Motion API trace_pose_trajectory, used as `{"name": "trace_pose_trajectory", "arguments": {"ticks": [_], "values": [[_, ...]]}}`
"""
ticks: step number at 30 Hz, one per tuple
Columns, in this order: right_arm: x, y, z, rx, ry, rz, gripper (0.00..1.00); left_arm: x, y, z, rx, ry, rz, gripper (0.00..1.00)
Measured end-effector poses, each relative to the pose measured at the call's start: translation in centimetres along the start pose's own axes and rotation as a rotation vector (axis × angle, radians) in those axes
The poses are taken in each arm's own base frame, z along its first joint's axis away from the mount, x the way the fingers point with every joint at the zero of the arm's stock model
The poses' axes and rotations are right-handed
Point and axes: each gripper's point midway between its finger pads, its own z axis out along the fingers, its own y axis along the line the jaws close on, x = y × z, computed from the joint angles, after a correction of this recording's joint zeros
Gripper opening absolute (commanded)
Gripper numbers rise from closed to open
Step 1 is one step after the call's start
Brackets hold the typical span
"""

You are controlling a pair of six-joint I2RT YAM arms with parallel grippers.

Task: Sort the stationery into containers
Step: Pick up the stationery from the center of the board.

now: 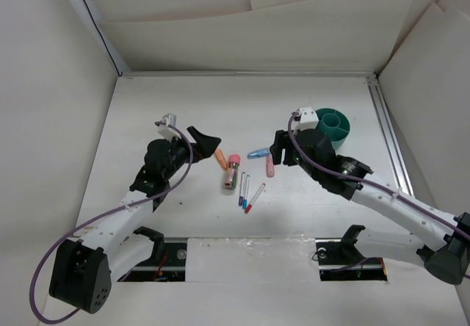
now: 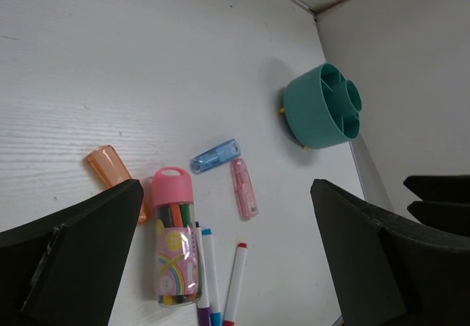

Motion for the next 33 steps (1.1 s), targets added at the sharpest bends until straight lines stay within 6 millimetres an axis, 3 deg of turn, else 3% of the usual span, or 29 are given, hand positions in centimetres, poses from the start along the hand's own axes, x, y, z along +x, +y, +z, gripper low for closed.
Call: {"name": "trace_pose_trajectory", "arguments": {"ticks": [1,2,5,9,14,15,17,18,20,23,30,33], "values": [[0.1,0.2,0.1,-0.011,0.005,0.0,0.55,-0.4,0.1,0.1,-0.022,-0.01,-0.002,1.0],[0.1,0.5,0.2,-0.023,0.003,0.001,0.34,-0.8,0.3,0.1,-0.04,-0.021,-0.002,1.0],[0.0,1.5,0.9,-0.06,0.0,0.002,0.0,-1.4,0.9,-0.7,-0.082,-0.065,-0.005,1.0],[1.4,3.1,3.0,-0.096,0.055,-0.005,0.0,-2.8,1.2,-2.7,-0.116,-0.157,-0.004,1.0],[4.3,5.2,7.0,-0.103,0.162,-0.026,0.0,-4.1,1.7,-3.8,-0.17,-0.227,-0.005,1.0],[4.8,5.6,7.9,-0.1,0.183,-0.031,0.01,-4.1,2.0,-3.9,-0.183,-0.229,-0.008,1.0],[5.8,6.6,9.6,-0.1,0.22,-0.034,0.19,-4.0,2.4,-4.0,-0.204,-0.231,-0.015,1.0],[6.3,7.0,10.3,-0.099,0.235,-0.034,0.4,-3.9,2.7,-4.0,-0.219,-0.231,-0.022,1.0],[7.3,7.7,11.6,-0.098,0.265,-0.04,0.61,-3.9,2.9,-4.1,-0.23,-0.233,-0.026,1.0],[8.8,8.4,12.8,-0.097,0.304,-0.034,0.82,-4.0,3.1,-4.2,-0.245,-0.237,-0.025,1.0],[11.8,8.5,14.4,-0.068,0.371,0.005,0.85,-3.4,3.6,-4.2,-0.261,-0.211,-0.026,1.0],[12.5,8.6,14.9,-0.054,0.387,0.028,0.81,-2.6,3.9,-3.8,-0.267,-0.175,-0.03,1.0]]}}
